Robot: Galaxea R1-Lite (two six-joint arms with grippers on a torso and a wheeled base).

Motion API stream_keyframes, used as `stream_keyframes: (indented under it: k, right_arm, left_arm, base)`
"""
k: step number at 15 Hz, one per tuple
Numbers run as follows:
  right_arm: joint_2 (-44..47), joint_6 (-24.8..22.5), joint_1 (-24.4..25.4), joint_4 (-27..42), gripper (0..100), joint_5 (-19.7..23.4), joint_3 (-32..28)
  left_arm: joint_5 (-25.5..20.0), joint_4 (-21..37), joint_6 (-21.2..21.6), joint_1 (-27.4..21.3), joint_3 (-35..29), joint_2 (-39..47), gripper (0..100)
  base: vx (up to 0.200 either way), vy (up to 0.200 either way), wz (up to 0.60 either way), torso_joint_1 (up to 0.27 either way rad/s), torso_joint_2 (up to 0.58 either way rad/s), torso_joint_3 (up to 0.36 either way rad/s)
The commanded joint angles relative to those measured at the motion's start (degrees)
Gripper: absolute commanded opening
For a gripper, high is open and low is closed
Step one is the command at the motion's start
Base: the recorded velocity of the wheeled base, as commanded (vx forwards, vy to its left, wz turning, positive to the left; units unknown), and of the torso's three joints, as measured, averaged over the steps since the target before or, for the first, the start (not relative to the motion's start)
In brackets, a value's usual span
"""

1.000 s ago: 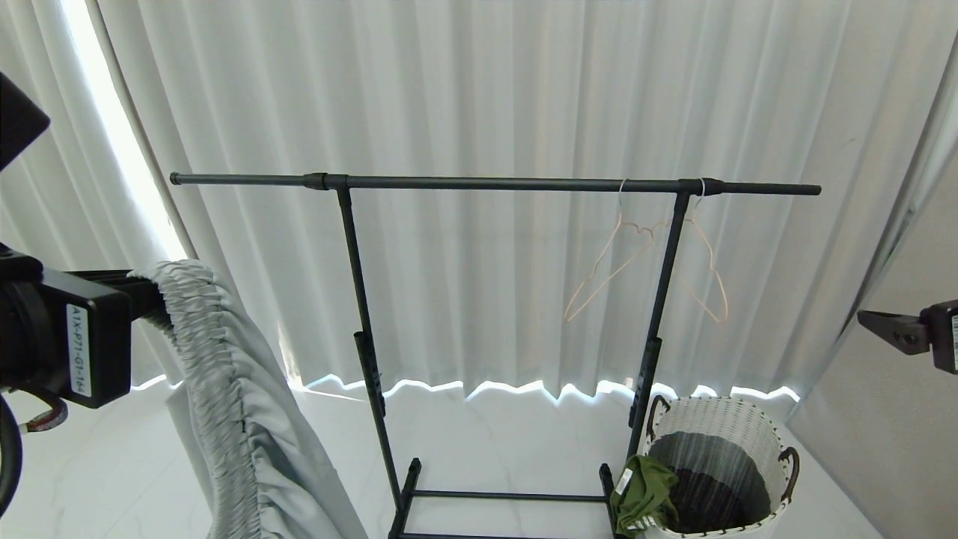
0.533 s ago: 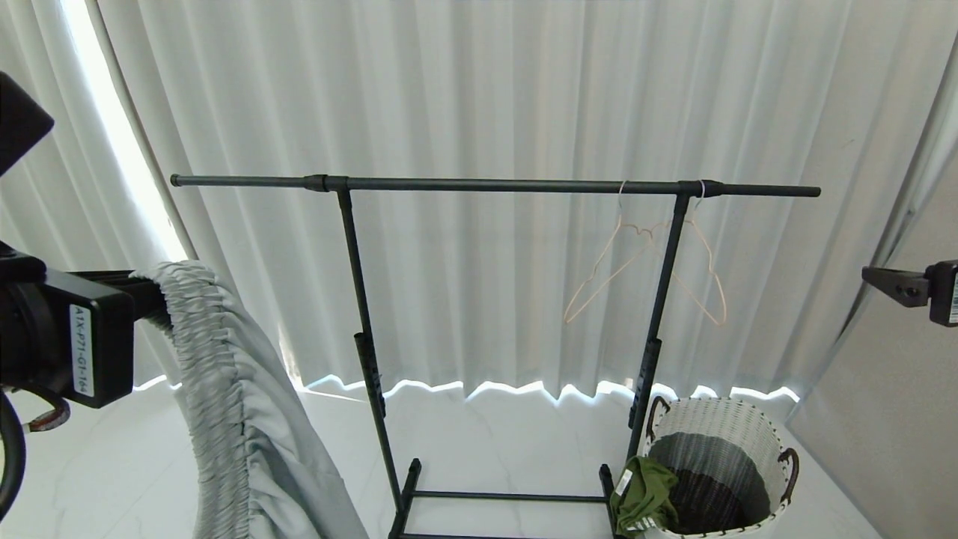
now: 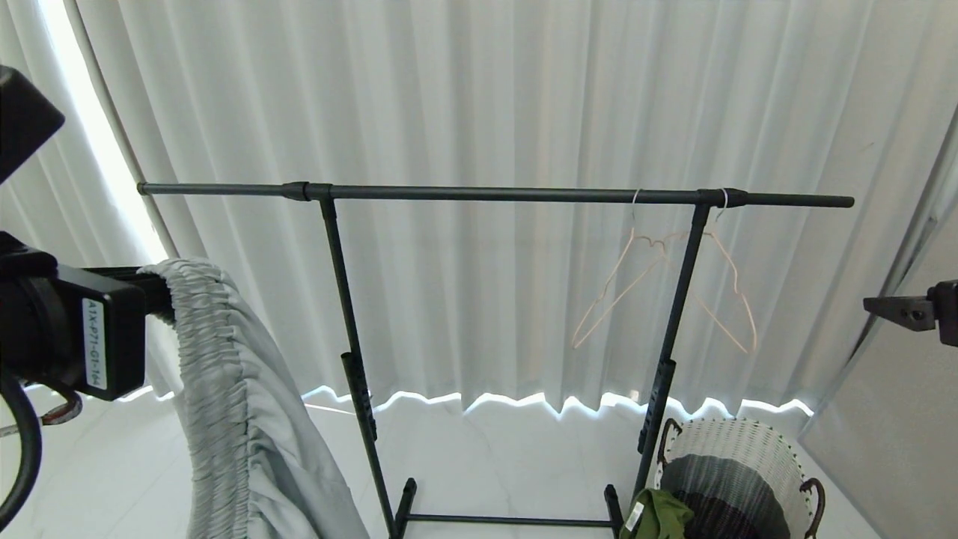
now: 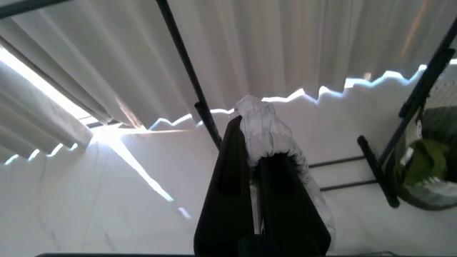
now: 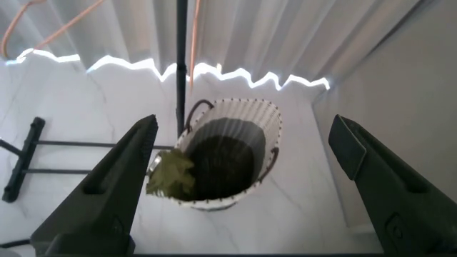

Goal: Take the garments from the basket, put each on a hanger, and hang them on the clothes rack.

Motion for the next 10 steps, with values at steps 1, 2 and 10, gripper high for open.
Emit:
stream_keyframes:
  k: [1, 2, 10]
  right_arm:
    - [0.3, 0.0, 0.0, 0.3, 100, 0.0, -0.3]
    - [0.6, 0.0, 0.0, 0.3, 100, 0.0, -0.2]
    - [7.7, 0.4, 0.0, 0.2, 100, 0.1, -0.1]
  left_arm:
    - [0.1, -1.6, 0.2, 0.0, 0.0, 1.1, 0]
    - [0.3, -2.8, 0.3, 0.1, -0.1, 1.6, 0]
    - [0.6, -4.0, 0.1, 0.0, 2.9, 1.7, 0]
  base:
    - [0.2, 0.0, 0.0, 0.007, 0.0, 0.007]
    - [0.2, 0.0, 0.0, 0.007, 0.0, -0.002]
    - [0.15, 0.0, 0.0, -0.001, 0.0, 0.002]
